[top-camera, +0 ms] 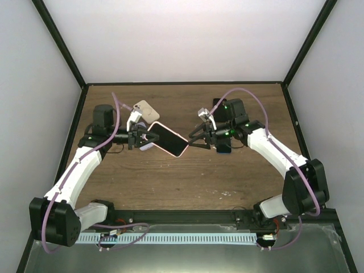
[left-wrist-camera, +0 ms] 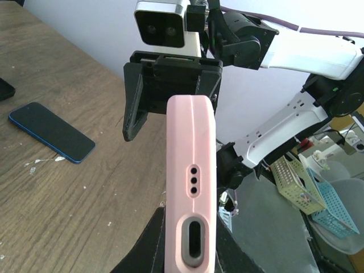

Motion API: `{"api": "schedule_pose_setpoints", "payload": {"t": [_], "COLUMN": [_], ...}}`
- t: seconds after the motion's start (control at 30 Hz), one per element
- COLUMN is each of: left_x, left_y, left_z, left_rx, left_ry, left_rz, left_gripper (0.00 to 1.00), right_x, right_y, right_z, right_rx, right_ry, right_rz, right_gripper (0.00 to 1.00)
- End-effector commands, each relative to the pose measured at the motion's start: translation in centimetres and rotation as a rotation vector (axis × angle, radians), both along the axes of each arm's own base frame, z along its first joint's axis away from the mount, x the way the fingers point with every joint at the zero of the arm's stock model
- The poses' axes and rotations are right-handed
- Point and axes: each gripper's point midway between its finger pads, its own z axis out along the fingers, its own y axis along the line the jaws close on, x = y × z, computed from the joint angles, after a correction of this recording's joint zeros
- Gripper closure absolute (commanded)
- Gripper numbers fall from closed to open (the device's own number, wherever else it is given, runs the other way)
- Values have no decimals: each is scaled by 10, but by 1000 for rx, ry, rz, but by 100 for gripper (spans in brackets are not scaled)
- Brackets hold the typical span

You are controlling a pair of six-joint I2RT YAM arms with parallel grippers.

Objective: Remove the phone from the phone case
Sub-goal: Remove the phone case from the phone.

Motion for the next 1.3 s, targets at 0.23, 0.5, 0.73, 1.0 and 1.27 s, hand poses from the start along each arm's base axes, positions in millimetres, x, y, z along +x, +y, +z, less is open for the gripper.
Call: {"api": "schedule_pose_setpoints", "payload": {"t": [0.23,0.5,0.73,1.0,1.27], "left_x": [-51,-48,-28,-24,-26], "left_y": [0,-1,-4,-5,-5], "left_z": [50,49,34,29,30], "left_rx": [-143,-125,-66,-62,-65], "left_ry": [-74,-94,-102,-92,-96], "left_rz": [-253,-222,-128,-123,-129], "left_gripper": [100,100,100,100,100], "right_x": [46,40,-18,-53,-61], "right_y": [-19,-21,-25,-17,-8], "right_z": [-41,-35,27,45,45], "right_rx": [-93,-54,117,157,157], "right_ry": [34,28,-54,-51,-38], "right_rz": [-155,-108,56,172,214], "right_gripper": [47,47,40,45,56]}}
